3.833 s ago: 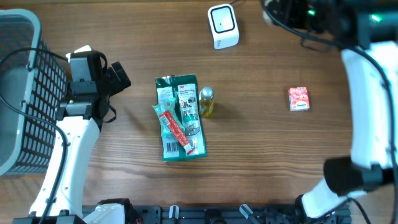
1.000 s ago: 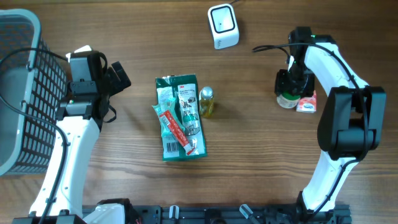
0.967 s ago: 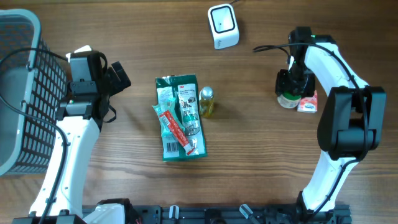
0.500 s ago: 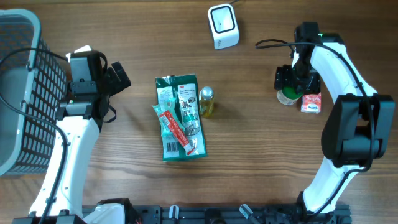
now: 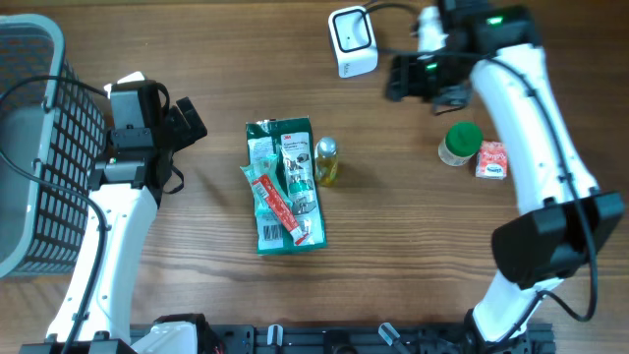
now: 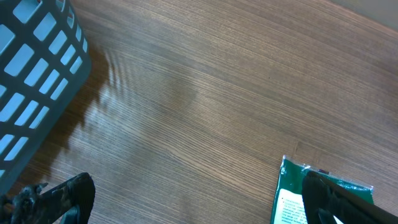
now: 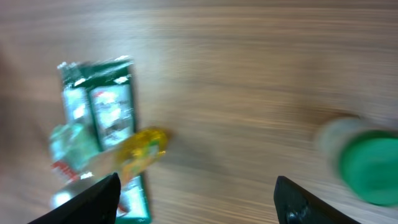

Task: Scan the item barcode
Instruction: 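Move the right gripper to the Vim bottle and grasp it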

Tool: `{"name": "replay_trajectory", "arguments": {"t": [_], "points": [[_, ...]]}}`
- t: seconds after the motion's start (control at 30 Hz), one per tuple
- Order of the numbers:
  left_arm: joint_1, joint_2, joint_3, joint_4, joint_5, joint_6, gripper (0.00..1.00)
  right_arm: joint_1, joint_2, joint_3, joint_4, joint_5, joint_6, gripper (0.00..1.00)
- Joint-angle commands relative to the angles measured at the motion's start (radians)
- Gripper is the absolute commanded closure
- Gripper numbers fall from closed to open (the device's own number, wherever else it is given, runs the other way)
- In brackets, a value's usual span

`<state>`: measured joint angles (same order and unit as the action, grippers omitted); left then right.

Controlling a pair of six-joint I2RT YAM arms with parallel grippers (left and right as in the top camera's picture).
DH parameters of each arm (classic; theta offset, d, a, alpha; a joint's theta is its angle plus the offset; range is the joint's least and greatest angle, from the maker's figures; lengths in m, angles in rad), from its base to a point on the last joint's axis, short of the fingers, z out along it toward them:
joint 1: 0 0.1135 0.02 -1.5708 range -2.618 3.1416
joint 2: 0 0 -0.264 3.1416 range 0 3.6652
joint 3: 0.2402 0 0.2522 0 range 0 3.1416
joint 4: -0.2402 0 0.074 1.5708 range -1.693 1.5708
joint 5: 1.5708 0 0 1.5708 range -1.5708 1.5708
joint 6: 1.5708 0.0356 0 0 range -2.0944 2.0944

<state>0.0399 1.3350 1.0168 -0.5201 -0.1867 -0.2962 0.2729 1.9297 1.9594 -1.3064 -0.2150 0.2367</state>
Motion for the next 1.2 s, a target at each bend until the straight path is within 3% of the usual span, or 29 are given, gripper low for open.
{"name": "replay_trajectory", "arguments": {"t": [0.0, 0.07, 0.13, 0.17, 0.23, 0.3, 0.5, 0.67, 0.8, 0.97, 1.03, 1.17], "points": [[0.004, -0.005, 0.009, 0.002, -0.009, 0.013, 0.0, 0.161, -0.009, 0.013, 0.047, 0.04, 0.161, 0.21], [0.004, -0.005, 0.009, 0.002, -0.009, 0.013, 0.0, 0.3, -0.009, 0.013, 0.087, 0.22, 0.343, 0.18], [0.004, -0.005, 0.009, 0.002, -0.009, 0.013, 0.0, 0.38, -0.005, 0.011, 0.092, 0.335, 0.381, 0.1], [0.004, -0.005, 0.009, 0.002, -0.009, 0.013, 0.0, 0.409, -0.005, 0.01, 0.102, 0.359, 0.394, 0.0], [0.004, -0.005, 0.009, 0.002, -0.009, 0.013, 0.0, 0.441, -0.005, -0.005, 0.124, 0.337, 0.421, 0.0], [0.004, -0.005, 0.009, 0.002, -0.009, 0.013, 0.0, 0.451, -0.005, -0.054, 0.124, 0.341, 0.458, 0.27], [0.004, -0.005, 0.009, 0.002, -0.009, 0.013, 0.0, 0.451, -0.005, -0.245, 0.223, 0.399, 0.717, 0.25], [0.004, -0.005, 0.009, 0.002, -0.009, 0.013, 0.0, 0.451, -0.005, -0.334, 0.299, 0.401, 0.717, 0.24], [0.004, -0.005, 0.009, 0.002, -0.009, 0.013, 0.0, 0.451, -0.005, -0.377, 0.328, 0.4, 0.709, 0.3], [0.004, -0.005, 0.009, 0.002, -0.009, 0.012, 0.0, 0.415, -0.045, -0.357, 0.321, 0.383, 0.652, 0.46], [0.004, -0.005, 0.009, 0.002, -0.009, 0.013, 0.0, 0.396, -0.051, -0.358, 0.323, 0.321, 0.652, 0.4], [0.004, -0.005, 0.009, 0.002, -0.009, 0.013, 0.0, 0.403, -0.029, -0.367, 0.332, 0.313, 0.654, 0.38]]}}
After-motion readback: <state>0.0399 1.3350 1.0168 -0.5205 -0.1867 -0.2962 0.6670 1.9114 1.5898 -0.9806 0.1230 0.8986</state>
